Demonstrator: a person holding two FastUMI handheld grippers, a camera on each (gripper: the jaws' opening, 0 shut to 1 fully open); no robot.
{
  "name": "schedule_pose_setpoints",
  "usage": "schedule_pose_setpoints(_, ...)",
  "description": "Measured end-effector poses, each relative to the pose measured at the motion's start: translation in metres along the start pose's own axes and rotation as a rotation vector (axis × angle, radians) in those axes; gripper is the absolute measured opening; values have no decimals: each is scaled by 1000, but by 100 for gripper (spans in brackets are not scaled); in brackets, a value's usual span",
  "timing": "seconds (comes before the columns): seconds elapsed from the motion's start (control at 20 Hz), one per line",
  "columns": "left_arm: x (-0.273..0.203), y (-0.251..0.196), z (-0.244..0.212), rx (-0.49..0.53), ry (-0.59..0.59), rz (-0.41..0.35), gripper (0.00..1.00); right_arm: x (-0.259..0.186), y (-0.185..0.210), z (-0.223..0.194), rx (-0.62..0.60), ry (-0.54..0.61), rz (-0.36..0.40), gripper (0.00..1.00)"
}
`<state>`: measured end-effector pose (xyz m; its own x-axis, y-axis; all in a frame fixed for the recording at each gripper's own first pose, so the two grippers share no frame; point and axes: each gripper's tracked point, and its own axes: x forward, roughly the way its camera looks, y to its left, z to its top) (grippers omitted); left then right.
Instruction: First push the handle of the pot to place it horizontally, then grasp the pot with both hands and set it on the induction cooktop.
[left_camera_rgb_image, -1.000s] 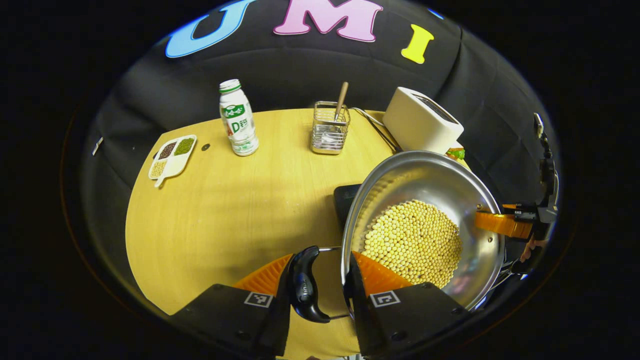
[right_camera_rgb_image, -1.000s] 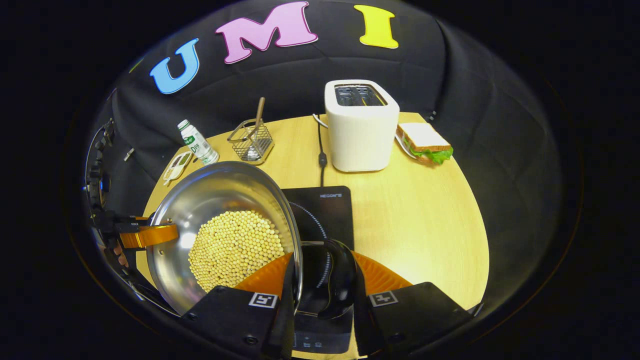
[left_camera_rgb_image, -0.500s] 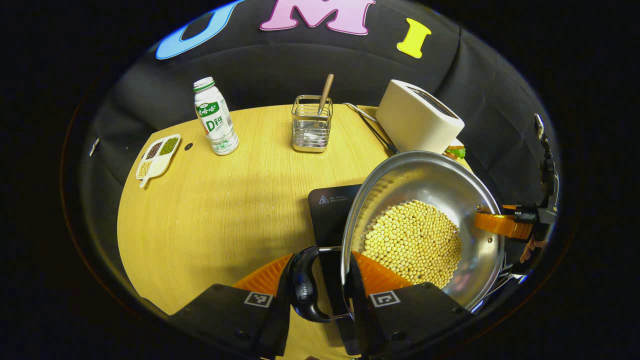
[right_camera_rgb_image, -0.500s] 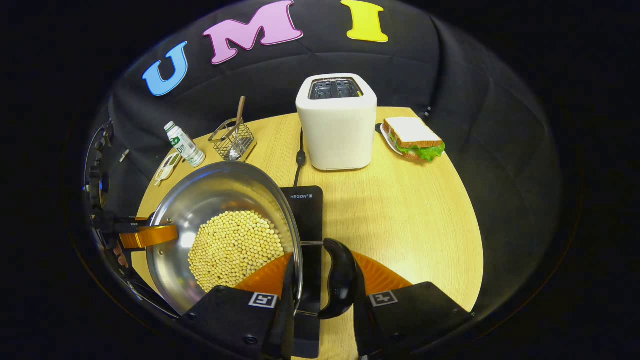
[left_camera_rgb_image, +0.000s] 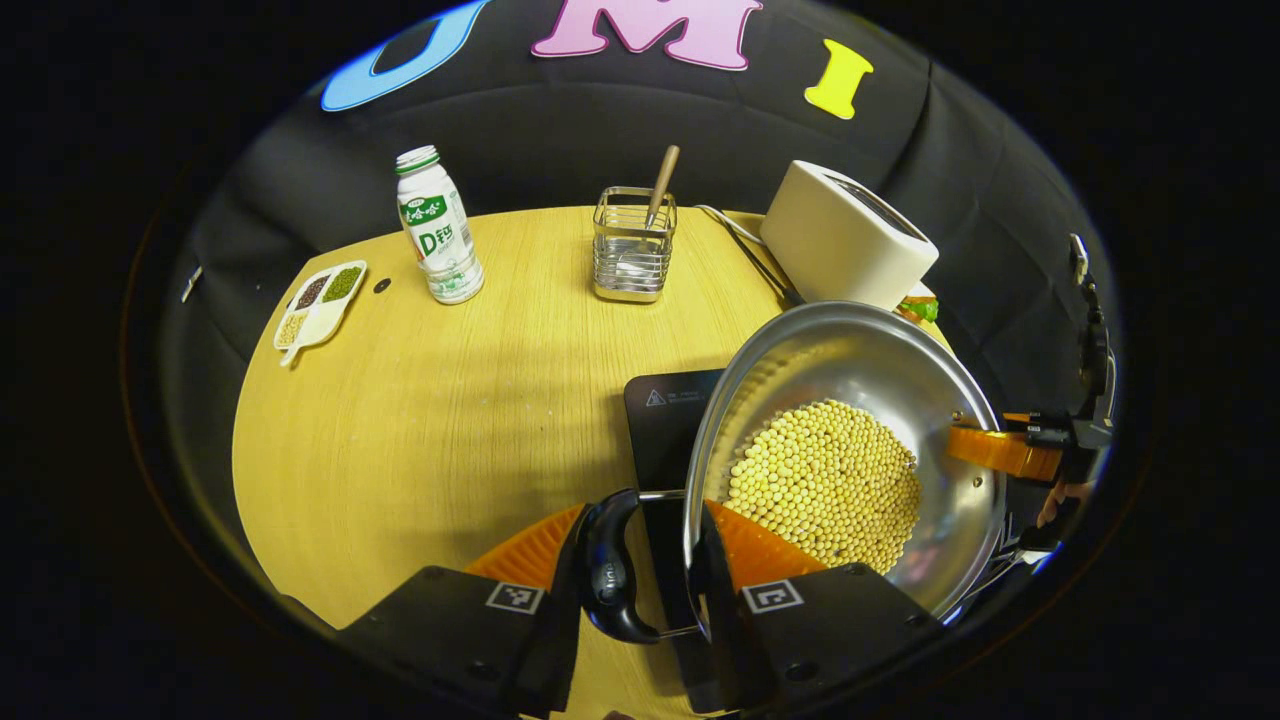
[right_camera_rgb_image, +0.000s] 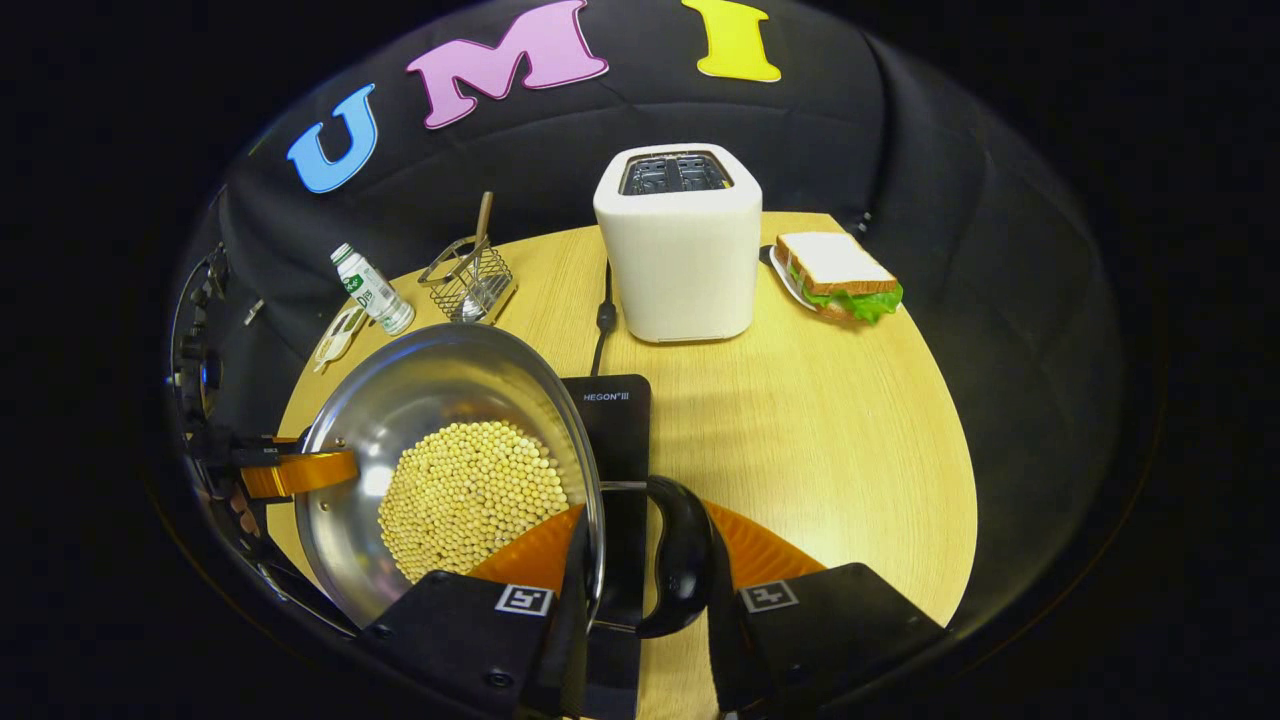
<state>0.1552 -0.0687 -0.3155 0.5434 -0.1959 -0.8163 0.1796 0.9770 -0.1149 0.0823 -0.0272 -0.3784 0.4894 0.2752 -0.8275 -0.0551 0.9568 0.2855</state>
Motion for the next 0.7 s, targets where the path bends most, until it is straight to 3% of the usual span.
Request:
schedule_pose_setpoints(0.2, 1, 1, -2, -7, 14, -2, 59, 0, -1, 0, 2, -5, -9, 58)
schedule_pose_setpoints(0.25, 2, 2, -4, -7, 22, 8, 60, 0, -1, 0, 2, -8, -13, 55)
schedule_pose_setpoints(0.35, 5, 4, -7, 9, 32, 40, 71, 0, 5, 0, 18, -13, -1, 63)
schedule_pose_setpoints(0.45, 2, 6, -6, 26, 19, 69, 96, -3, 11, 0, 31, -13, 14, 87)
schedule_pose_setpoints(0.5, 0, 3, -5, 23, 7, 61, 98, -2, 12, 1, 31, -14, 12, 99)
schedule_pose_setpoints(0.7, -7, 3, 0, 22, -22, 56, 96, -6, 7, 6, 24, -42, -21, 99)
